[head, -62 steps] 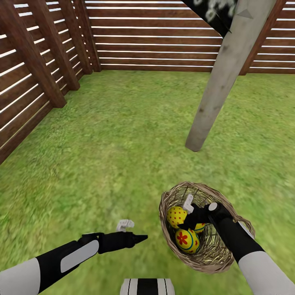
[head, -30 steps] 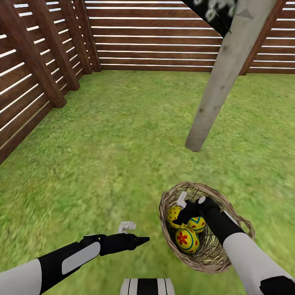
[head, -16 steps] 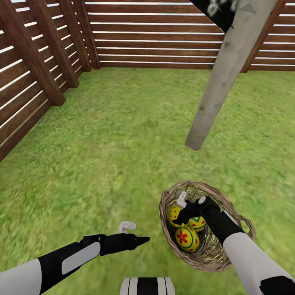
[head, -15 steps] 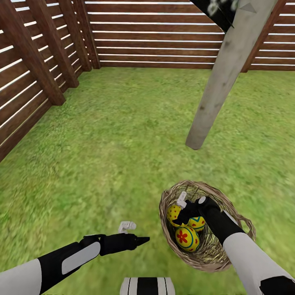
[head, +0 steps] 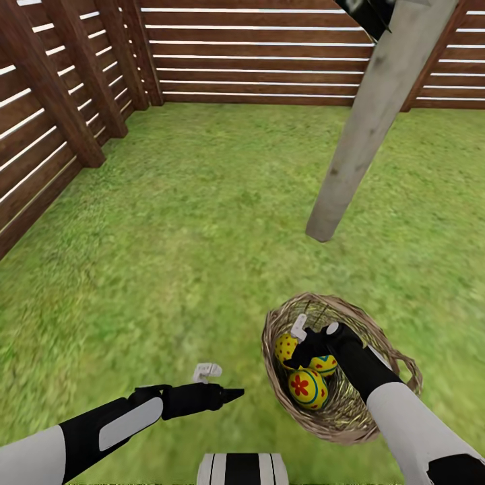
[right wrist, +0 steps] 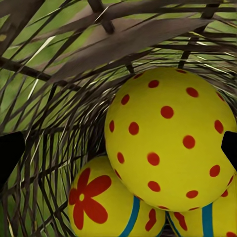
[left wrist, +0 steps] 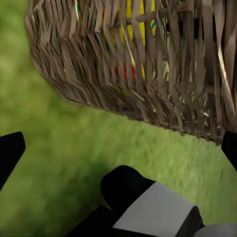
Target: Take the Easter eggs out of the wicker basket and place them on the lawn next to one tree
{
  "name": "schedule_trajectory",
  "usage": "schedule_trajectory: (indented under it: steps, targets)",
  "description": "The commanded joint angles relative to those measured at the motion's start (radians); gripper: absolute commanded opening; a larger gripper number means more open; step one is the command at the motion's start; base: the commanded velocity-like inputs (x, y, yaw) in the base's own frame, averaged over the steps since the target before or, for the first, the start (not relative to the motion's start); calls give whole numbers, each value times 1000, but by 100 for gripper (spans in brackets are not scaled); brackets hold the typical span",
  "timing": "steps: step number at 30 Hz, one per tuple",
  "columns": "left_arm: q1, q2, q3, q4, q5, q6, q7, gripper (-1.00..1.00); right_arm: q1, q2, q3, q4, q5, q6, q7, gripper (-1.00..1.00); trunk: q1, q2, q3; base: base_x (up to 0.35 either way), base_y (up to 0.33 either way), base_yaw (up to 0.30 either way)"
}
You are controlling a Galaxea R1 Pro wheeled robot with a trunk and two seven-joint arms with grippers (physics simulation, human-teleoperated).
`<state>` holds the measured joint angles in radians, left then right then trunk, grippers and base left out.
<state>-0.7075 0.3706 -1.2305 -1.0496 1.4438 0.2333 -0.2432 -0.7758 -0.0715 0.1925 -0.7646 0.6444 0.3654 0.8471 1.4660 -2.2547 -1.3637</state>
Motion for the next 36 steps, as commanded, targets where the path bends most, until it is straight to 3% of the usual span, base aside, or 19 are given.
schedule_trajectory:
  steps: [1,12,16,36]
  targets:
    - [-1,1,-2,-2,10,3,-1,100,0,-1,3,-2,5,5,4,100,0,0,-2,0,0,0]
    - [-1,1,-1,-11,12,4,-1,100,0,-7,5,-7,7,3,-3,100,0,0,-6,0,0,0]
    - [-1,0,-1,-11,12,4,0,100,0,-6,6,-4,8,5,-69,100,0,0,-6,0,0,0]
    - [-1,-9,-4,-10,6,3,3,100,0,-4,11,-5,12,13,-131,100,69,-126,-63,0,0,0]
